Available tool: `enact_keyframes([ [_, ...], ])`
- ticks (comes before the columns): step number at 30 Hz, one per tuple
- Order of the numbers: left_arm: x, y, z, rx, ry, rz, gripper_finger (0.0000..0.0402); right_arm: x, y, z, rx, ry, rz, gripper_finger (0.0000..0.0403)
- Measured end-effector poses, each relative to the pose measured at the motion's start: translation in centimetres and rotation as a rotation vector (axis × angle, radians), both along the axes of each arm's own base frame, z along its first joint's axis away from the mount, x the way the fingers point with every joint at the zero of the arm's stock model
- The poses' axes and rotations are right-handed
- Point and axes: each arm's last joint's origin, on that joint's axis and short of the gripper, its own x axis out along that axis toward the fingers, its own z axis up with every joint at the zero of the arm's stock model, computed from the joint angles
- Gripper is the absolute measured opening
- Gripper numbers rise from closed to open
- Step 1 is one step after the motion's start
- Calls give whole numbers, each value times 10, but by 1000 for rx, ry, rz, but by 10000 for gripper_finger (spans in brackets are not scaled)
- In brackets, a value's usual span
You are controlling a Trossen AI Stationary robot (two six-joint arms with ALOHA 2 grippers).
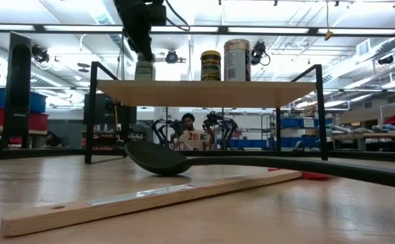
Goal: Shelf spices
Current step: Put the green seasoning bottle on the shelf, then adjust the seasoning bottles on the shelf
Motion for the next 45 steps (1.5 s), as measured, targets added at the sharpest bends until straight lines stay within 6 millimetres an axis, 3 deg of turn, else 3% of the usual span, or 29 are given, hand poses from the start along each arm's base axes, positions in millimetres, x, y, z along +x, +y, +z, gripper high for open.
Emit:
enact_keyframes([
  [6,2,1,-1,-12,-24,-10,210,0,0,1,4,-7,0,308],
  [12,4,0,0,-15,-38,-17,241,0,0,1,5,-10,-1,308],
  [23,3,-1,24,10,-113,-2,279,1,-1,1,5,-10,-4,308],
  [30,-9,-14,79,65,-244,1,279,2,-4,1,7,-8,-18,308],
  [38,-34,-46,157,172,-541,72,280,15,-31,-3,157,24,-62,308],
  [42,-47,-64,180,186,-645,60,280,25,-49,-14,184,70,-116,308],
  [45,-56,-73,184,203,-674,57,280,34,-64,-25,214,116,-143,308],
])
